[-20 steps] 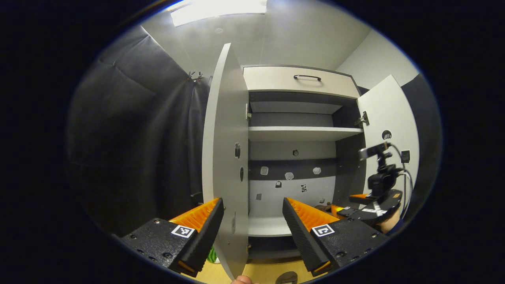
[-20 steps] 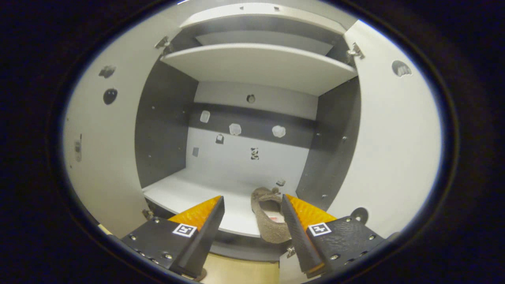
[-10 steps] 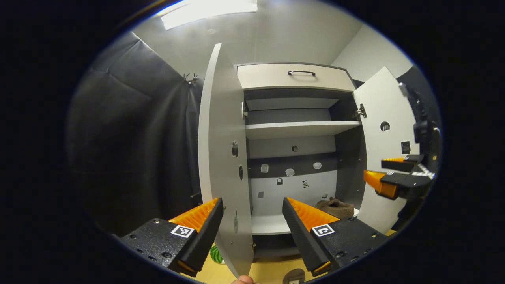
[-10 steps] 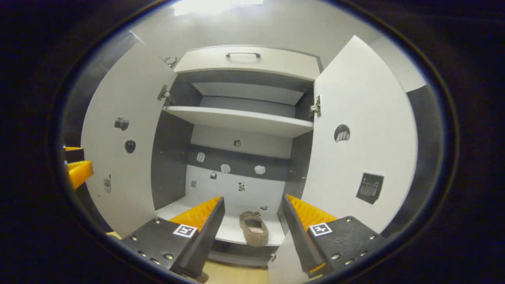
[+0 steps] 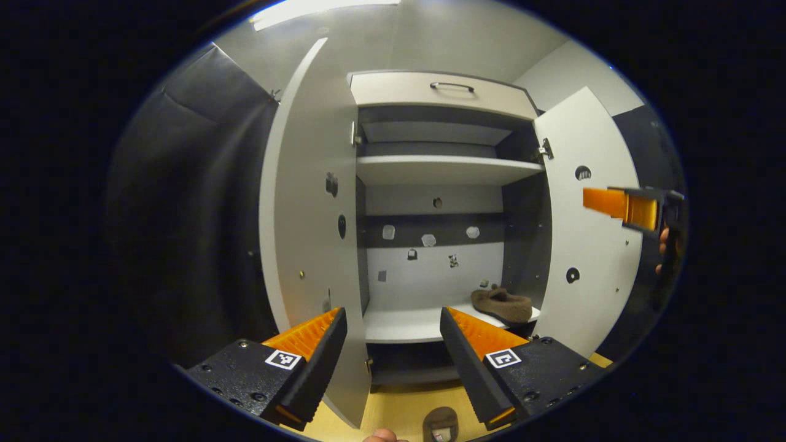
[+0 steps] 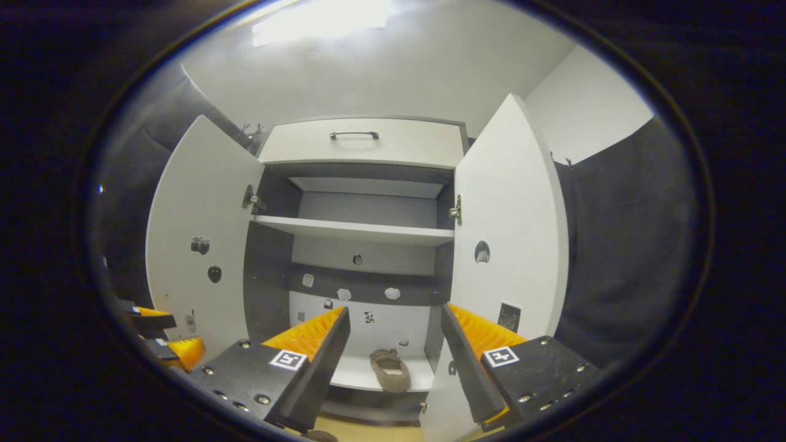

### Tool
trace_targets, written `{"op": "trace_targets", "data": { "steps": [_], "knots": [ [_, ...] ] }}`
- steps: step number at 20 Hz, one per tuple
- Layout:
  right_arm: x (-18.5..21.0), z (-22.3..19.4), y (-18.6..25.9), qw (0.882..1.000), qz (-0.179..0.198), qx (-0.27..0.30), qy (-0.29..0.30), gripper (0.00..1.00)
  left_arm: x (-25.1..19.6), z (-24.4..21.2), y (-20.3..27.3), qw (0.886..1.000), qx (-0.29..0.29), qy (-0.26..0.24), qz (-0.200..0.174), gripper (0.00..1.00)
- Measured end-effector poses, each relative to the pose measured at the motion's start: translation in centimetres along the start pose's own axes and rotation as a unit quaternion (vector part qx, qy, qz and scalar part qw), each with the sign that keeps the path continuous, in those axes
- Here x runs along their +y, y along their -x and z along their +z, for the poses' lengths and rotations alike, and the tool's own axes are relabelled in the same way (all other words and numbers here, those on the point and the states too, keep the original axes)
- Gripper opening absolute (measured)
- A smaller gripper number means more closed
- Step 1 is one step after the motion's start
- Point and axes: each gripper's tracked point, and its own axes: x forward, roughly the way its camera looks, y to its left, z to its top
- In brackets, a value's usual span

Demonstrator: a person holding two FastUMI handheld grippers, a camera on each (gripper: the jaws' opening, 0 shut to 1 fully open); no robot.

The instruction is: Grab one shoe with the right hand and put it into the shoe cabinet, grab the other shoe with the left hand and put it into the shoe cabinet; then close the right door with the right hand and the left door with the left hand.

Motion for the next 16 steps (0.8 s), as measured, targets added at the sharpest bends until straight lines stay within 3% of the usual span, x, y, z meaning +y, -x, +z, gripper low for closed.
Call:
{"op": "trace_targets", "data": {
  "steps": [4,7,10,16],
  "knots": [
    [-1.6,1.2,1.2,1.000,-0.022,-0.016,0.015,0.87,-3.2,-11.1,-1.5,0.992,0.120,0.002,-0.038,0.94],
    [-2.8,1.4,1.8,0.998,-0.041,-0.020,0.034,0.89,-4.4,-19.3,-2.3,0.982,0.181,-0.027,-0.045,0.95],
    [-3.9,0.8,2.3,0.997,-0.056,-0.009,0.046,0.89,-5.6,-27.1,-1.9,0.965,0.247,-0.046,-0.070,0.95],
    [-5.5,0.5,3.2,0.994,-0.078,-0.003,0.074,0.89,-4.5,-37.2,-2.3,0.924,0.370,-0.006,-0.091,0.96]
  ]
}}
